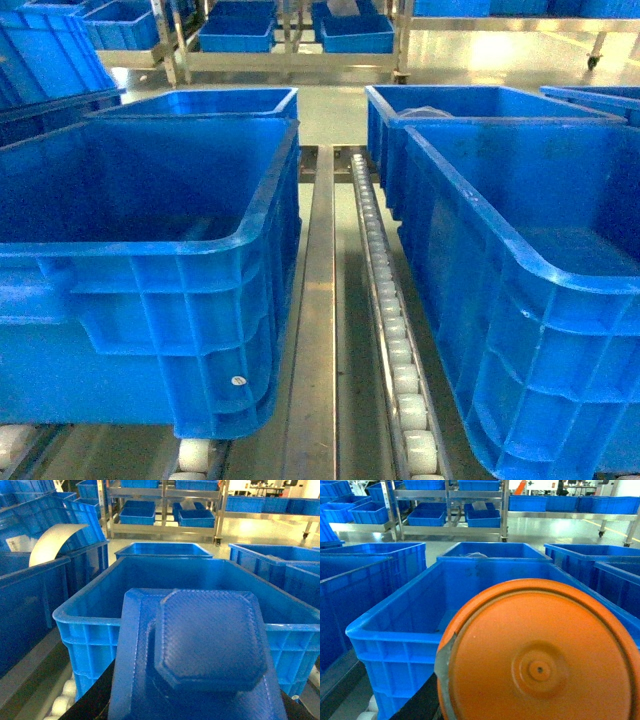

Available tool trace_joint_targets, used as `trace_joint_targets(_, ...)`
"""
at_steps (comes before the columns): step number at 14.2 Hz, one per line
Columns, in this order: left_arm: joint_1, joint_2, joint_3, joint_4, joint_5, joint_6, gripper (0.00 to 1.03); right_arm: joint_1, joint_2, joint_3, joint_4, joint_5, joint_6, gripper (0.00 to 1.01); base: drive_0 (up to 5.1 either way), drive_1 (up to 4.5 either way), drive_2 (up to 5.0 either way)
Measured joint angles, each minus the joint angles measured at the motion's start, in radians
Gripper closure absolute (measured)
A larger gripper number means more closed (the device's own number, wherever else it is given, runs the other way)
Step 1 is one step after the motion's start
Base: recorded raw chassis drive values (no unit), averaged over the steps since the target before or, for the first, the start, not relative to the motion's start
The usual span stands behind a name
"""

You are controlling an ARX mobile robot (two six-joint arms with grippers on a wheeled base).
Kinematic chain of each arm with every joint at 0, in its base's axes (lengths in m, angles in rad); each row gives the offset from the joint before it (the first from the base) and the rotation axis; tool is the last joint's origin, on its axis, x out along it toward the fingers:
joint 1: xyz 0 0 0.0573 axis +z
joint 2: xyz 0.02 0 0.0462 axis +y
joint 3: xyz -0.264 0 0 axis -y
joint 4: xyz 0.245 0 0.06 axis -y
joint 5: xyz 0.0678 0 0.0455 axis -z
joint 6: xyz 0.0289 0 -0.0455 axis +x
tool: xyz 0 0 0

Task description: Sort blue parts and orange caps into right shelf containers

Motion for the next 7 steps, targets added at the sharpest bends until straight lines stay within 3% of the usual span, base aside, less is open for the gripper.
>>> trace_joint_targets(7, 0.0, 0.0, 0.0, 0.0, 0.0, 0.0, 0.6, 0.0, 0.0, 0.0, 0.0, 0.0, 0.0, 0.56, 0.0, 0.0, 0.0)
